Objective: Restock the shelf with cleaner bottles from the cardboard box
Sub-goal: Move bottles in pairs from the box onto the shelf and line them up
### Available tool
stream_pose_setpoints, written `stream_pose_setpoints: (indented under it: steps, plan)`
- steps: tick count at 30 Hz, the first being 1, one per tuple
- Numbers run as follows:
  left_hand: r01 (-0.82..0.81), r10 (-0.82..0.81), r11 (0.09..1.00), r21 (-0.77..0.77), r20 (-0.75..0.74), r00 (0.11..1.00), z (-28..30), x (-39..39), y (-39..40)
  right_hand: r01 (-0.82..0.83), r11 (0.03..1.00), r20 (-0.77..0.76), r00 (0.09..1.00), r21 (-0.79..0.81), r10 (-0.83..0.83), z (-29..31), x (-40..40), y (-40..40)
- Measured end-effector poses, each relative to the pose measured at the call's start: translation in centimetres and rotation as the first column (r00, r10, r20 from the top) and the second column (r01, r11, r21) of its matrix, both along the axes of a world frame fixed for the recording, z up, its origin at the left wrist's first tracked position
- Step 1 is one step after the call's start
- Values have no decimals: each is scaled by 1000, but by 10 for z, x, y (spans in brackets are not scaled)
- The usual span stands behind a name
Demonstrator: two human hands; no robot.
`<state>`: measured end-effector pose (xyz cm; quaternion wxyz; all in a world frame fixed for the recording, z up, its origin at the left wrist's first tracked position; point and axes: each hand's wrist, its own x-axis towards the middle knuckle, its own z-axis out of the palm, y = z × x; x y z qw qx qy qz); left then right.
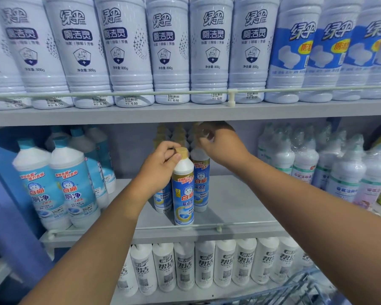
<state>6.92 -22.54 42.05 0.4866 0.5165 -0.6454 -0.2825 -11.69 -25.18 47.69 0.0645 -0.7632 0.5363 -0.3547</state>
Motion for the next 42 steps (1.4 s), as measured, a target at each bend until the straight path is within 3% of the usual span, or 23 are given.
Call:
stream_pose_setpoints:
  steps: [3,7,10,12,15,18,26,42]
  plan:
    - [-75,72,995,-70,-51,996,-8,-3,6,-222,970,117,971,97,210,-1,6,13]
    - [-151,155,982,-115,22,988,-24,-1,14,-293,934,9,955,206,298,-8,17,16]
    - [-209,260,950,-231,218,941,-41,7,24,-289,933,80,957,213,278,-22,21,13]
    - [-240,354,922,-305,407,842,-53,15,31,-306,928,152,948,211,278,-28,22,16]
    - [-260,388,919,-295,578,717,-67,20,39,-328,914,193,939,238,286,-36,23,19]
    - [-248,363,932,-265,657,661,-79,18,43,-325,912,225,936,249,272,-42,23,23]
    - [-261,307,949,-174,690,655,-92,14,52,-178,965,154,977,195,149,-50,19,27]
    - [-272,272,956,-113,691,669,-99,9,57,-81,971,74,995,223,66,-45,-14,27]
